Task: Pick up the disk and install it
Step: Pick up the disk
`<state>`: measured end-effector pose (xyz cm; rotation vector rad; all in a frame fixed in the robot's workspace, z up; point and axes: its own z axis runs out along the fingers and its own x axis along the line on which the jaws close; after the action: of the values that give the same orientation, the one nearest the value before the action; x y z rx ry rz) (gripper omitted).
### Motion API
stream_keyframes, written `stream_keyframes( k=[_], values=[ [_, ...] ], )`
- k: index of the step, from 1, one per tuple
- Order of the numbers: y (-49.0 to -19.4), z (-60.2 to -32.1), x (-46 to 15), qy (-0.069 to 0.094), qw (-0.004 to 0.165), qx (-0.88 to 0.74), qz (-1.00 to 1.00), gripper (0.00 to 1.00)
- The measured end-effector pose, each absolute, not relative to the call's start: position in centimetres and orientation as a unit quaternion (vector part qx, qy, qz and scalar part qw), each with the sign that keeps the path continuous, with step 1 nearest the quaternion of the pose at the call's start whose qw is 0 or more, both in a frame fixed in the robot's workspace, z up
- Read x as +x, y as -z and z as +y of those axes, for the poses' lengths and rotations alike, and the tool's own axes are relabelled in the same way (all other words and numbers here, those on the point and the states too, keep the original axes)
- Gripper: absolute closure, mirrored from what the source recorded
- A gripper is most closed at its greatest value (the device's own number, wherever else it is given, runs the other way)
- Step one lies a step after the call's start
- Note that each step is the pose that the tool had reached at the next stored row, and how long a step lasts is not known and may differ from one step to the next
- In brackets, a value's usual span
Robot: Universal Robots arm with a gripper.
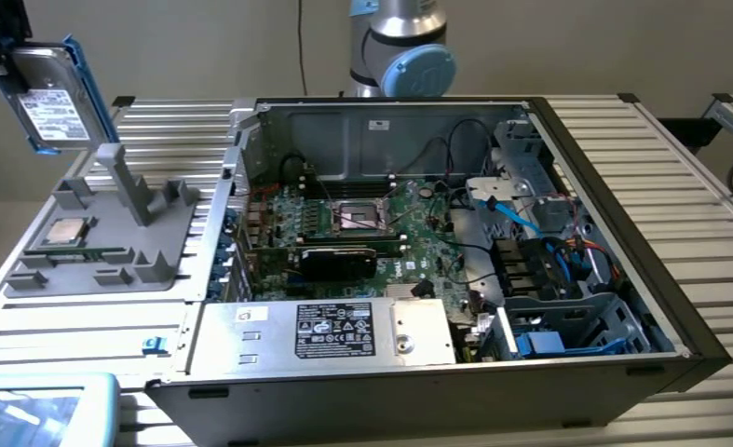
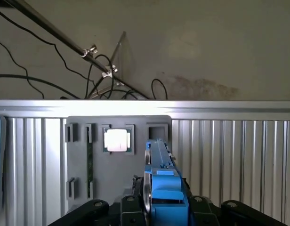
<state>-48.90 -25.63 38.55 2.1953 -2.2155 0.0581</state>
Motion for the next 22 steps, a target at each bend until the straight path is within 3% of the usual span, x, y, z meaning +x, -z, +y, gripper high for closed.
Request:
stream_keyframes(
  k=[22],
  values=[
    [-45.6, -25.6, -42.9, -0.019, 0.011, 0.704, -0.710, 0.63]
  ],
)
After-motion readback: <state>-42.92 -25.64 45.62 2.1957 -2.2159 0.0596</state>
